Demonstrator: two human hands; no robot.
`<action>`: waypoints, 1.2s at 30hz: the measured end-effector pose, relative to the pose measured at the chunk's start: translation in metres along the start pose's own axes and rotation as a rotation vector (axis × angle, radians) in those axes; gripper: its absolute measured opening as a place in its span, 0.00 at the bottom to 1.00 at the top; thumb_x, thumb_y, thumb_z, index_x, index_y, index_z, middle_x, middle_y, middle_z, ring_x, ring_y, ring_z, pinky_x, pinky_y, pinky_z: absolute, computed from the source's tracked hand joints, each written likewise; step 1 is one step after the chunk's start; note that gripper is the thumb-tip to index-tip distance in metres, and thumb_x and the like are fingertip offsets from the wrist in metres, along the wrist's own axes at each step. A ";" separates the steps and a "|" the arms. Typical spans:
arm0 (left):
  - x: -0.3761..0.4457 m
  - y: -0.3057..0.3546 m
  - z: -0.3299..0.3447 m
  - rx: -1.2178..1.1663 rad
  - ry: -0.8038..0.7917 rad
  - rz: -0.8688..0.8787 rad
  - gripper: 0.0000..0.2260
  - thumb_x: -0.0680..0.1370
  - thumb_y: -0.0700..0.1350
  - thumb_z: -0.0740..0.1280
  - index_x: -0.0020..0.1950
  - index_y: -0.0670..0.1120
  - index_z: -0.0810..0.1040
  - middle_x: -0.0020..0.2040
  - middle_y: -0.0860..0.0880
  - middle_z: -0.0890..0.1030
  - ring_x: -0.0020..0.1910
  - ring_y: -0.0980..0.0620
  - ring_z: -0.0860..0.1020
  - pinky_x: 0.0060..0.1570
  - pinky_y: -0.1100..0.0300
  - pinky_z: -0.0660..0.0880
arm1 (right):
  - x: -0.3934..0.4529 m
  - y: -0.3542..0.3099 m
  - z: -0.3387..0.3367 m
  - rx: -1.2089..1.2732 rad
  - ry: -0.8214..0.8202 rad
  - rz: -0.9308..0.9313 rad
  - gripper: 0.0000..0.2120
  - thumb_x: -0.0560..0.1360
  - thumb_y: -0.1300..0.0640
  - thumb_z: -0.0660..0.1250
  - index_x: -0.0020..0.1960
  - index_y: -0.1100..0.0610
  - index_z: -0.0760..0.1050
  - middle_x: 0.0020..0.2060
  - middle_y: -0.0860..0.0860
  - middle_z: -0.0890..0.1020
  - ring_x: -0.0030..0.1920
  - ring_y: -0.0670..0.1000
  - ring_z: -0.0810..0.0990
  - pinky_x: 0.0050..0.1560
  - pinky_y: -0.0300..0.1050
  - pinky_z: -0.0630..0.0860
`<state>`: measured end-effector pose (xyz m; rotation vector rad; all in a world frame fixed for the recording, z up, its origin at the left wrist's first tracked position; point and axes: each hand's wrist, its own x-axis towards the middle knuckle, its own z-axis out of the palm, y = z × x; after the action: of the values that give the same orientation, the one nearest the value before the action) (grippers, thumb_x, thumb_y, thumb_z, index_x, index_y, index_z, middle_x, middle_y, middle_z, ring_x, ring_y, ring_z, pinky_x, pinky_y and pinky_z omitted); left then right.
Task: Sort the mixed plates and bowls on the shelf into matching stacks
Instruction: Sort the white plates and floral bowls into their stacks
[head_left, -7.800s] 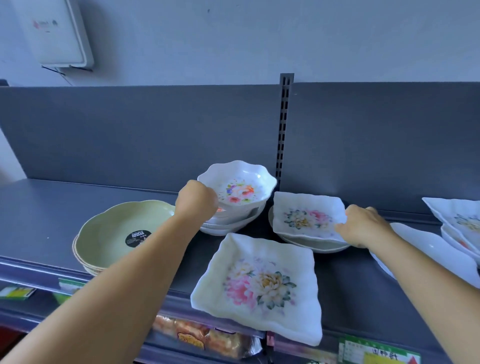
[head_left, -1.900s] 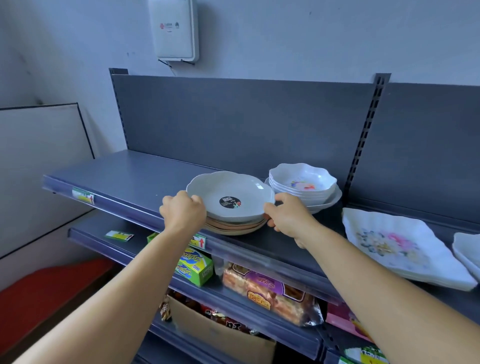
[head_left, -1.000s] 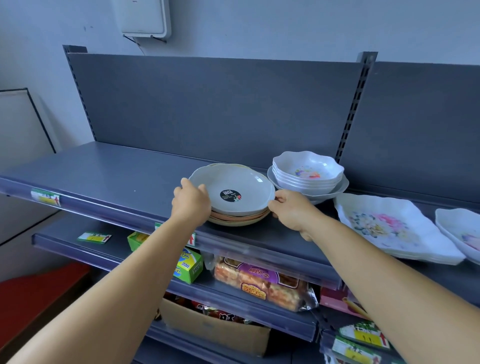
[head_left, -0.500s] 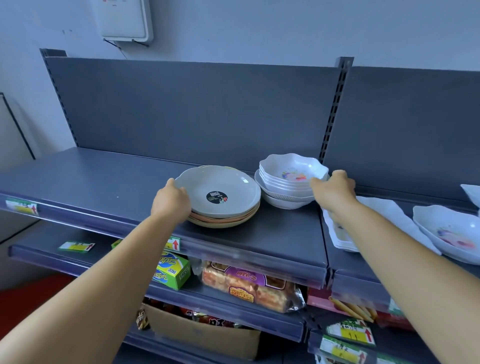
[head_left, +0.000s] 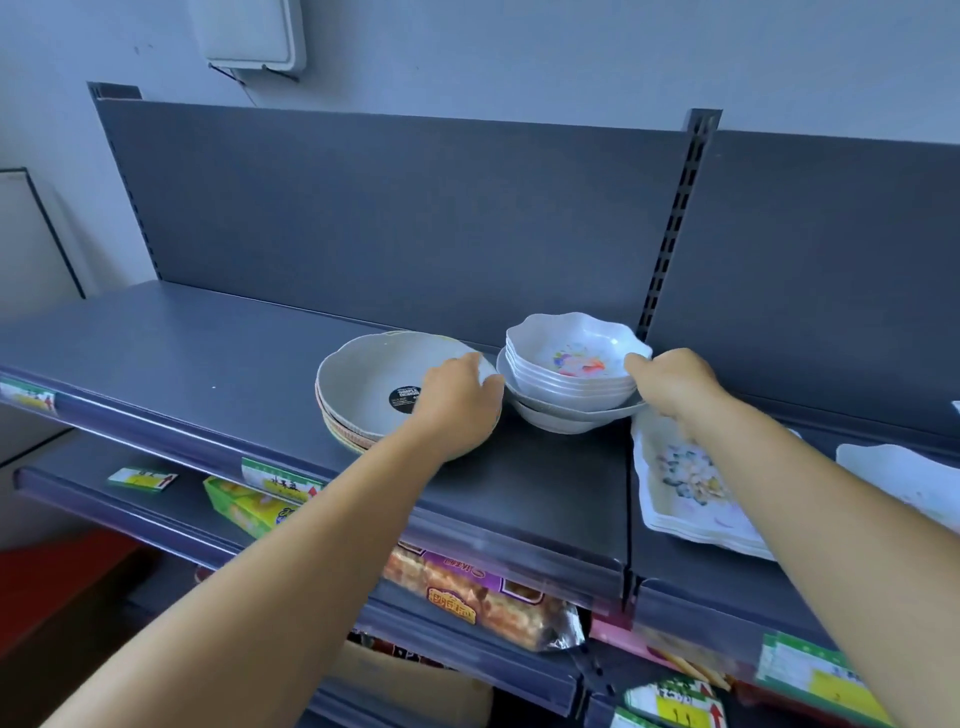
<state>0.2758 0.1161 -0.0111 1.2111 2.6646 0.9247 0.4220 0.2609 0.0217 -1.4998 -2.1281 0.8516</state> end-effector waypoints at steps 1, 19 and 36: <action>0.003 0.007 0.005 -0.061 -0.017 -0.002 0.10 0.81 0.46 0.53 0.42 0.45 0.66 0.55 0.44 0.77 0.55 0.40 0.72 0.47 0.53 0.67 | 0.002 0.001 -0.001 -0.010 -0.008 -0.008 0.19 0.78 0.52 0.58 0.32 0.56 0.58 0.28 0.51 0.62 0.27 0.52 0.59 0.28 0.42 0.57; 0.044 0.053 0.031 -0.321 0.058 -0.241 0.10 0.78 0.45 0.58 0.37 0.44 0.65 0.31 0.49 0.67 0.35 0.47 0.67 0.28 0.59 0.60 | 0.025 0.007 -0.003 0.037 -0.004 -0.066 0.15 0.75 0.59 0.61 0.33 0.57 0.59 0.27 0.51 0.62 0.27 0.51 0.59 0.28 0.41 0.56; -0.025 0.142 0.028 -0.748 -0.084 0.165 0.07 0.78 0.48 0.63 0.41 0.51 0.74 0.37 0.52 0.74 0.33 0.52 0.71 0.32 0.63 0.68 | -0.043 0.080 -0.098 0.314 0.359 -0.024 0.16 0.67 0.51 0.63 0.43 0.64 0.76 0.42 0.61 0.84 0.48 0.63 0.83 0.51 0.62 0.80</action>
<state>0.3955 0.1844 0.0395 1.2224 1.8585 1.6372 0.5539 0.2644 0.0409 -1.3434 -1.6651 0.7951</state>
